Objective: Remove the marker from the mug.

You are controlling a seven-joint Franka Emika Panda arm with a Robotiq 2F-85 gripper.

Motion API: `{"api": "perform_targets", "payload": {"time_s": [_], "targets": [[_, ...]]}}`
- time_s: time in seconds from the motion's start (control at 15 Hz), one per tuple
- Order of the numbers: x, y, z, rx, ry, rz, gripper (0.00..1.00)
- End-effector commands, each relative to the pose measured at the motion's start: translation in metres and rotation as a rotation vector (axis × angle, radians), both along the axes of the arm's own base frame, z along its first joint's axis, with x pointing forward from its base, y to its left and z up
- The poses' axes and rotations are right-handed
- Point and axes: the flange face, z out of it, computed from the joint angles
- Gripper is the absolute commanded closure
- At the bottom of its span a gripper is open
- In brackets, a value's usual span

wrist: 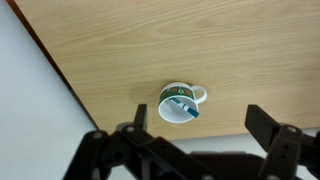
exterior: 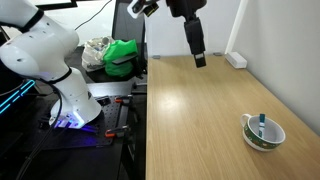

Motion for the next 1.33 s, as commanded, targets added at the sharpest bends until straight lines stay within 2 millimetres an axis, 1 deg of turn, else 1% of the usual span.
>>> {"api": "perform_targets", "payload": {"time_s": [0.0, 0.4, 0.87, 1.27], "targets": [[0.014, -0.006, -0.006, 0.023, -0.08, 0.043, 0.0], [0.031, -0.013, -0.018, 0.085, -0.231, 0.157, 0.0], [0.041, -0.01, -0.031, 0.202, -0.338, 0.39, 0.0], [0.045, -0.016, -0.05, 0.172, -0.388, 0.595, 0.0]]}}
